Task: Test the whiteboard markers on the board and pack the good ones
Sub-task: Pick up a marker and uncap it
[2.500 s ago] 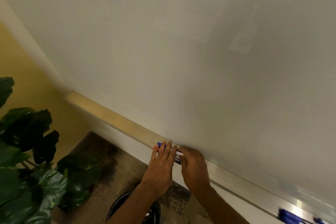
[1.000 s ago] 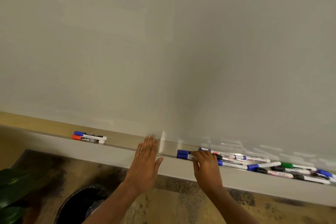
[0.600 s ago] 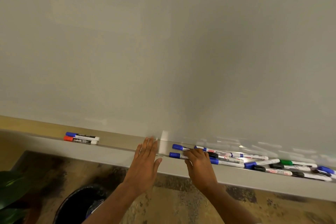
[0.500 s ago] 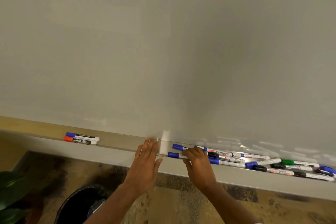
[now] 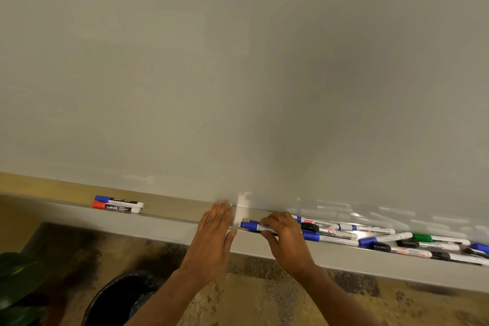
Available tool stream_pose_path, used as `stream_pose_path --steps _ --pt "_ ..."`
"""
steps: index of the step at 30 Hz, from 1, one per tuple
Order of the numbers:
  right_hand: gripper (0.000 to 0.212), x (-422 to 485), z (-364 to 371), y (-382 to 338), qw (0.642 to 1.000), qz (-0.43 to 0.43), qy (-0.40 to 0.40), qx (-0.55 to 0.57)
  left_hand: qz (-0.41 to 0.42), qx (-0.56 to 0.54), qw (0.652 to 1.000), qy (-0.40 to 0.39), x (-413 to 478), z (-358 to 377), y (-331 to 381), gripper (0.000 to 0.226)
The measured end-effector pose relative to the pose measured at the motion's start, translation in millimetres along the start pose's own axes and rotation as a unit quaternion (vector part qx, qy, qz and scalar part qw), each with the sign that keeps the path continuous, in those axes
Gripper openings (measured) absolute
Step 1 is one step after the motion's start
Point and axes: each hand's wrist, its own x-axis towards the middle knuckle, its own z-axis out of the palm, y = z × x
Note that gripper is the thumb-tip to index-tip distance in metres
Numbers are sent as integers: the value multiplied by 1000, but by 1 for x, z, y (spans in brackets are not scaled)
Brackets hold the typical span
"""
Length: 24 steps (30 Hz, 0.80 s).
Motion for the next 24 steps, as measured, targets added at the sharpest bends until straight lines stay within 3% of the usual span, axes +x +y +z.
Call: stream_pose_path --steps 3,7,11,14,18,24 --pt "20 0 -3 -5 1000 7 2 13 -5 -16 1000 -10 -1 -7 7 92" --pt "19 -1 -10 -9 999 7 21 28 -4 -51 999 1 -1 -12 13 82" --pt "18 2 -23 -19 996 18 44 70 -72 -176 980 54 2 -30 30 60" --pt "16 8 -39 -39 990 15 64 123 -132 -329 932 80 7 -55 52 47" --pt "14 15 -72 -79 976 5 100 193 -136 -471 865 103 12 -101 82 20" --pt "15 20 -134 -140 954 -27 153 258 -96 -602 785 110 8 -175 119 23"
